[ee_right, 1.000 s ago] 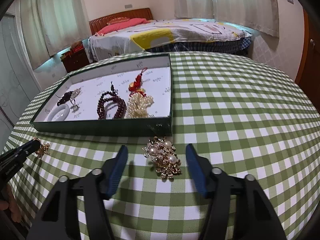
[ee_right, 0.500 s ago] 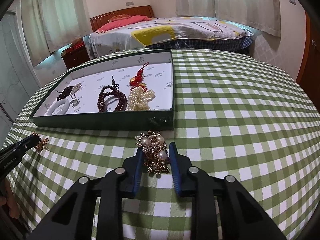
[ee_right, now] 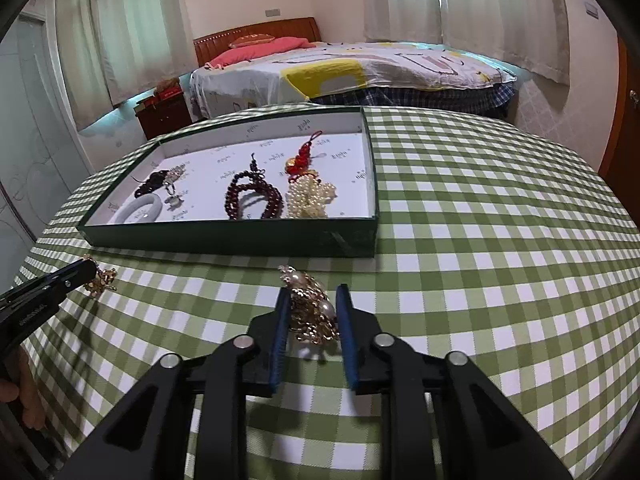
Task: Organize jewelry
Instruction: 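Carry the gold chain and pearl brooch into the tray and open both grippers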
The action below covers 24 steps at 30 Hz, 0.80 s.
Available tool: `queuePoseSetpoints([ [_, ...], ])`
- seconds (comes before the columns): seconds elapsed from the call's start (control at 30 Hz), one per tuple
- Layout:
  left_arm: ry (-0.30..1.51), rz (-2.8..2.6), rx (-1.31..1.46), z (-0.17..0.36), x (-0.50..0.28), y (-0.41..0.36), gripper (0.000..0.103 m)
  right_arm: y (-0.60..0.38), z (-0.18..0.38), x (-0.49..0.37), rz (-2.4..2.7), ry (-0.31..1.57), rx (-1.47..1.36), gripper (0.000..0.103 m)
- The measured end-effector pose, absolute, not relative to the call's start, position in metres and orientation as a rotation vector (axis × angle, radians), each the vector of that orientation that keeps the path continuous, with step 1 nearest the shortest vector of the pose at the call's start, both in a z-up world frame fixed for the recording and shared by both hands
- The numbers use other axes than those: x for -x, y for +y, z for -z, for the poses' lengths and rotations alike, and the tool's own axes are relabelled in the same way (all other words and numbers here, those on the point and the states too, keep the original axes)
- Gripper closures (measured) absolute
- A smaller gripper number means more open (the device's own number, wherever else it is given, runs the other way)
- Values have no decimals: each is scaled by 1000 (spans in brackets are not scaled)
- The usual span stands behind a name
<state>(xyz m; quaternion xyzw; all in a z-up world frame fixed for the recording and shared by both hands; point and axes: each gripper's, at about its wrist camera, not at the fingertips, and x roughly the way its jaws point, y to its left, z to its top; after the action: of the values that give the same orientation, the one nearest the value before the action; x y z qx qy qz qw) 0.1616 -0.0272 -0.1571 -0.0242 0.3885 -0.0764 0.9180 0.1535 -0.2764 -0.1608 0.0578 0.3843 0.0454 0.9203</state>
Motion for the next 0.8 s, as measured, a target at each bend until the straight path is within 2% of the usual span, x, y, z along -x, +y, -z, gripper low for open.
queuePoseSetpoints([
  [0.8, 767, 171, 50, 141, -153, -29, 91, -270, 143, -145, -113, 734, -111, 80],
])
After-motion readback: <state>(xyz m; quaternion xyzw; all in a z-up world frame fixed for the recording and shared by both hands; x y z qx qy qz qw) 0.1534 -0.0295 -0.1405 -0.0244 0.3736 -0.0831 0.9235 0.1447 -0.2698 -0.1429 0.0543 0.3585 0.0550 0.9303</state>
